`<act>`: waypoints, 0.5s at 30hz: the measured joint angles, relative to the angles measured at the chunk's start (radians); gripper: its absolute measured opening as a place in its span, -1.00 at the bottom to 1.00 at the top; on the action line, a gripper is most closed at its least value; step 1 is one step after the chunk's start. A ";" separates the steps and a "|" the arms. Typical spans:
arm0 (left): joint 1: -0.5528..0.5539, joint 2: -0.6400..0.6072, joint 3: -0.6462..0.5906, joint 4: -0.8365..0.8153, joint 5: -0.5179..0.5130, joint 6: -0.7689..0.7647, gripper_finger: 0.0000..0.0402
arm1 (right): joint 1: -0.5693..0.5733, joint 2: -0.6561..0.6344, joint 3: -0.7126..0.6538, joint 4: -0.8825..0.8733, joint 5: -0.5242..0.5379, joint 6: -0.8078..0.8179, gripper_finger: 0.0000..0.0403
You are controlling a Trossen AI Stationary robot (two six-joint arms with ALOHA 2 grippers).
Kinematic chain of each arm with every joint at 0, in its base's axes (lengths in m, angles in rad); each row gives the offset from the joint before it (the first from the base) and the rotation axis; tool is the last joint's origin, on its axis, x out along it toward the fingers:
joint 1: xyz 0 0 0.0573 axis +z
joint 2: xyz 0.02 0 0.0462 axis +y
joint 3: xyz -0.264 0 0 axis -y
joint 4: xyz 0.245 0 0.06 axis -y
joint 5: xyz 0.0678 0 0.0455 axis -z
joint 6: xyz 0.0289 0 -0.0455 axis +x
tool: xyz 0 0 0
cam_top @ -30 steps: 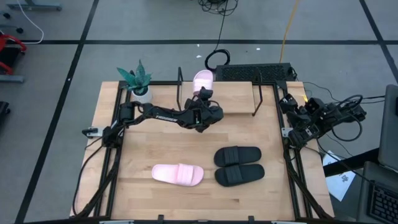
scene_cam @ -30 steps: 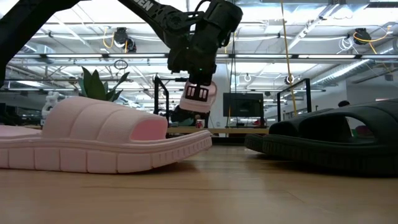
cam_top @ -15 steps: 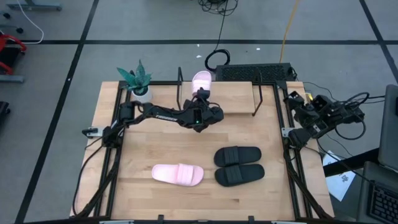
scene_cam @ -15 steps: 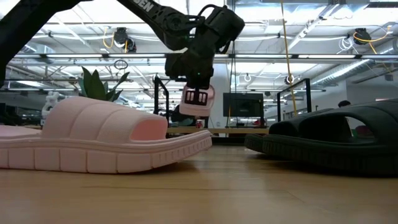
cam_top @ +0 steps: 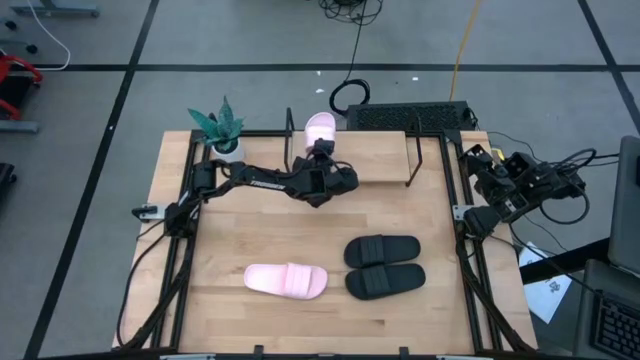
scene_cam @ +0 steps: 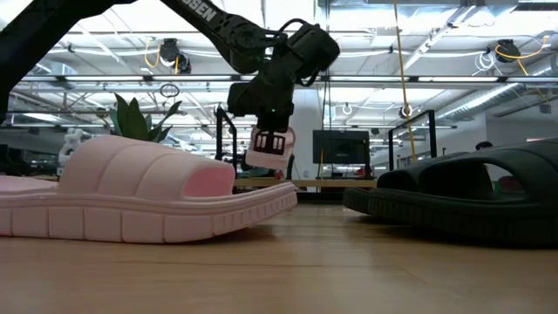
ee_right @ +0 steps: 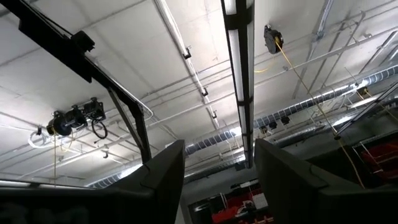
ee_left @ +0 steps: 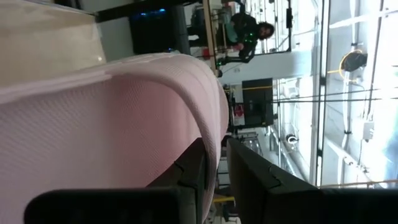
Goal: Pick and place slides into the shelf
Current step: Put the top pink slide on the shelf
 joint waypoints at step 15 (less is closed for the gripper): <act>0.001 0.000 0.000 -0.059 0.008 -0.037 -0.32 | 0.000 -0.005 0.000 0.000 0.004 -0.001 -0.08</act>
